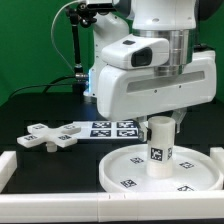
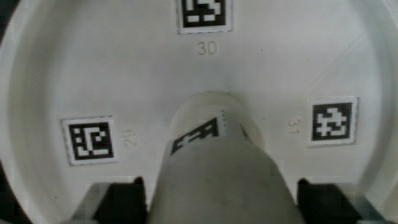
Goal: Assemble round table
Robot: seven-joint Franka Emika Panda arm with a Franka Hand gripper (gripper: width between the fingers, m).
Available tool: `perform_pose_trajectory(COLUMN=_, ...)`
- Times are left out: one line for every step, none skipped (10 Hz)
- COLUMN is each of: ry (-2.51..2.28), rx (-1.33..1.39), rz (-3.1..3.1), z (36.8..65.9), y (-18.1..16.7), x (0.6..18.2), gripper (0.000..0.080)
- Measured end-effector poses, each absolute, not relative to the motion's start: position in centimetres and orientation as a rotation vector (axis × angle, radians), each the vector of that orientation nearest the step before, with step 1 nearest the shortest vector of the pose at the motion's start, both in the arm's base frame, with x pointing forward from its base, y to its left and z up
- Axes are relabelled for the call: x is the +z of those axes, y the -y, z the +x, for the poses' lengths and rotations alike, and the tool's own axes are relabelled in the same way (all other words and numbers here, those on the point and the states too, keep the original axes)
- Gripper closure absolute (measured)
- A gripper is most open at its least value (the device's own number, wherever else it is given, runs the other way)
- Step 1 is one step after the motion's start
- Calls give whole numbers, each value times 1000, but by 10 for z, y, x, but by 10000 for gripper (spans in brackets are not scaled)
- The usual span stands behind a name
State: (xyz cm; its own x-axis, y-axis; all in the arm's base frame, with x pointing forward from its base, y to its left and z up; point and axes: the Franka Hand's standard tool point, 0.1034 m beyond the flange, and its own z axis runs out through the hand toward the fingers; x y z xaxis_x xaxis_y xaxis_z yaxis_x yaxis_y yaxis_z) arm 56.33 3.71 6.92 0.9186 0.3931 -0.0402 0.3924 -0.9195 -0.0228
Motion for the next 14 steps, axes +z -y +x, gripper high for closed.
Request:
perform_pose_trajectory(ry=495, rx=69, rz=-3083, z=563, y=-37, x=69, gripper=390)
perform_pose_trajectory(ry=408, rx=70, rz=-3095, z=563, y=-37, x=69, gripper=390)
perform_pose_trajectory(ry=315, rx=71, rz=-3102, z=563, y=-37, x=69, gripper=390)
perform_pose_trajectory(ry=212, rx=73, rz=-3109, z=563, y=-37, x=69, gripper=390)
perform_pose_trajectory(ry=143, rx=73, rz=-3110, z=563, y=-38, x=69, gripper=390)
perform_pose_trajectory(ry=-45, rx=73, rz=-3102, z=563, y=-37, x=69, gripper=390)
perform_pose_trajectory(ry=-152, rx=76, rz=-3088, z=562, y=-37, x=68, gripper=390)
perform_pose_trajectory(ry=-330, rx=82, rz=-3062, z=561, y=-38, x=68, gripper=390)
perform_pose_trajectory(ry=-476, rx=88, rz=-3033, z=560, y=-38, x=68, gripper=390)
perform_pose_trajectory(ry=-609, rx=93, rz=-3010, z=560, y=-39, x=68, gripper=390)
perform_pose_trajectory(ry=-706, rx=97, rz=-2990, z=560, y=-40, x=68, gripper=390)
perform_pose_trajectory(ry=-794, rx=102, rz=-2964, z=560, y=-40, x=68, gripper=390)
perform_pose_trajectory(ry=-813, rx=103, rz=-2959, z=560, y=-41, x=68, gripper=390)
perform_pose_trajectory(ry=-885, rx=107, rz=-2936, z=560, y=-41, x=68, gripper=390)
